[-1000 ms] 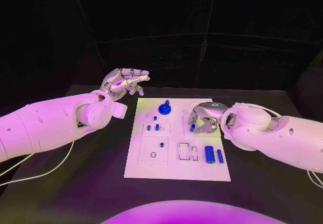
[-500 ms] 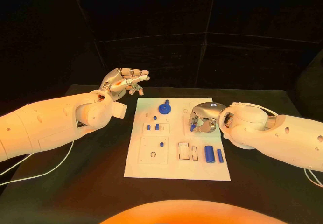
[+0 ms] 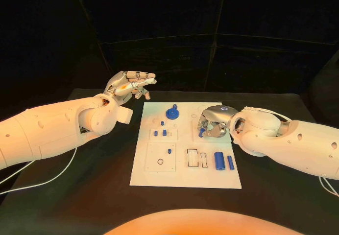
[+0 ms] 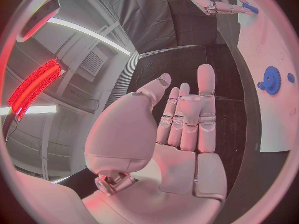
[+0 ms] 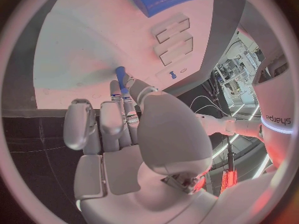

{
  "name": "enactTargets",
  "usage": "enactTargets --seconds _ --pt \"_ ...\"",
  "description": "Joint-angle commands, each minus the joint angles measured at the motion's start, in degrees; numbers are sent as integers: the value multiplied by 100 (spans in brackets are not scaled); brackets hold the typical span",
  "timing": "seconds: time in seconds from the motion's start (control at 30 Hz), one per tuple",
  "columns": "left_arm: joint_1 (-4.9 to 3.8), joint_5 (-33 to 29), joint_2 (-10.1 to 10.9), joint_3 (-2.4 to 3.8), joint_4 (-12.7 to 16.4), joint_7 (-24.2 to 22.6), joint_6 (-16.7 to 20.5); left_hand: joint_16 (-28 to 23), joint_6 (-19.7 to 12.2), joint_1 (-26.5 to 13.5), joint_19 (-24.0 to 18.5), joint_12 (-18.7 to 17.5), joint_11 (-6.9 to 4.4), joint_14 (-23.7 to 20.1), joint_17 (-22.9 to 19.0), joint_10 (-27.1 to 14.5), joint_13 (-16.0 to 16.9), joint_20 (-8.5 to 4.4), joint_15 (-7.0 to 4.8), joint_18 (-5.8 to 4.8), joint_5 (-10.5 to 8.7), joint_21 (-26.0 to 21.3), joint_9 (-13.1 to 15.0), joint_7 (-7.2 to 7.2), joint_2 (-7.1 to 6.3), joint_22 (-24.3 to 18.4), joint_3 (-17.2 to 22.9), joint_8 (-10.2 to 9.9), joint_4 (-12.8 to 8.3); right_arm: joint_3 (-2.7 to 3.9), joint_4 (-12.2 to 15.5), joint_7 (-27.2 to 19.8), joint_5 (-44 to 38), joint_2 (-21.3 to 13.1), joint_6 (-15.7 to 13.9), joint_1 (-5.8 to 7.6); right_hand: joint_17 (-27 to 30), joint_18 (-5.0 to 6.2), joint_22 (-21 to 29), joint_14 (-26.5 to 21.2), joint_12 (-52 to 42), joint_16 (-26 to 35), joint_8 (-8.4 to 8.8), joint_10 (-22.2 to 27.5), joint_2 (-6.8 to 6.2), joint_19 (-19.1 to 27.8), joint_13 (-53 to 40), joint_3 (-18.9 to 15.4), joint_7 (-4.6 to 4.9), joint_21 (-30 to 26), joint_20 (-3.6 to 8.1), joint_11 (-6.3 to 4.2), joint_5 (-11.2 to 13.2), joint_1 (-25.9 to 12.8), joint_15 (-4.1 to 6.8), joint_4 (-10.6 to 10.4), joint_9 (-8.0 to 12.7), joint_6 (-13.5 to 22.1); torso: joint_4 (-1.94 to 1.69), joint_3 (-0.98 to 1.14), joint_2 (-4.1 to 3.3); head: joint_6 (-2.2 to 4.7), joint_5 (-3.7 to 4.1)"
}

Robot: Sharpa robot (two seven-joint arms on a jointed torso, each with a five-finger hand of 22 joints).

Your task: Assemble the parts on the task board

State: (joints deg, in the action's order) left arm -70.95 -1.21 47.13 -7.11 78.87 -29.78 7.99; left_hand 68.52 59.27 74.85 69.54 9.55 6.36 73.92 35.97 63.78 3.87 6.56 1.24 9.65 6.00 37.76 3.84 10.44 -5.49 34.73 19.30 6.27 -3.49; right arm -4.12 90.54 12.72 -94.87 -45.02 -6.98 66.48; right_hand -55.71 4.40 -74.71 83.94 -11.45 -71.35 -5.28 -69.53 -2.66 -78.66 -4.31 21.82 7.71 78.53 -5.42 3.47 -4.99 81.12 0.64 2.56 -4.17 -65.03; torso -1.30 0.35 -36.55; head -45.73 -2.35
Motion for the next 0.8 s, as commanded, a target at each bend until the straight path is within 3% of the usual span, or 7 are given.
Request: enactTargets --seconds 0.03,0.2,0.43,0.6,0.8 --pt "-8 -20 6 5 2 -28 -60 -33 -38 31 -10 39 -12 -49 -5 -31 -2 30 -4 85 14 -31 3 -7 40 -8 -33 35 -2 9 80 42 -62 -71 -389 14 -1 -39 -7 94 40 -34 -20 -44 91 -47 -4 39 -1 36 7 1 27 28 37 8 -29 -37 6 2 5 13 -1" --pt "-8 -20 6 5 -23 -27 -59 -33 -38 31 -10 39 -12 -49 -5 -31 -2 30 -4 85 14 -31 3 -7 40 -8 -33 35 -2 16 386 56 180 -324 -497 25 7 -40 -15 93 53 -34 -16 -52 73 -50 -5 63 -1 43 12 -1 32 35 40 26 -28 -43 2 -7 12 31 14" --pt "-6 -20 -8 4 -44 -25 -64 -33 -38 31 -10 39 -12 -49 -5 -31 -2 30 -4 85 14 -31 3 -7 40 -8 -33 35 -2 60 843 -52 403 -430 -692 67 12 -41 -19 91 88 -37 3 -36 38 -50 0 95 8 47 15 9 32 30 37 43 -22 -34 -6 9 -3 41 -7" --pt "-5 -20 -19 4 -48 -28 -65 -33 -38 31 -10 39 -12 -49 -5 -31 -2 30 -4 85 14 -31 3 -7 40 -8 -33 35 -2 77 1024 -158 449 -235 -756 74 10 -42 -22 91 99 -40 9 -32 28 -51 1 105 12 49 15 12 30 28 35 49 -19 -31 -10 -4 -2 50 -33" --pt "-4 -20 -45 4 -46 -37 -71 -33 -38 31 -10 39 -12 -49 -5 -31 -2 30 -4 85 14 -31 3 -7 40 -8 -33 35 -2 69 1047 -339 431 243 -715 53 9 -41 -17 91 103 -41 11 -32 27 -47 1 111 14 46 15 13 28 28 34 50 -19 -30 -5 -3 -7 40 -84"
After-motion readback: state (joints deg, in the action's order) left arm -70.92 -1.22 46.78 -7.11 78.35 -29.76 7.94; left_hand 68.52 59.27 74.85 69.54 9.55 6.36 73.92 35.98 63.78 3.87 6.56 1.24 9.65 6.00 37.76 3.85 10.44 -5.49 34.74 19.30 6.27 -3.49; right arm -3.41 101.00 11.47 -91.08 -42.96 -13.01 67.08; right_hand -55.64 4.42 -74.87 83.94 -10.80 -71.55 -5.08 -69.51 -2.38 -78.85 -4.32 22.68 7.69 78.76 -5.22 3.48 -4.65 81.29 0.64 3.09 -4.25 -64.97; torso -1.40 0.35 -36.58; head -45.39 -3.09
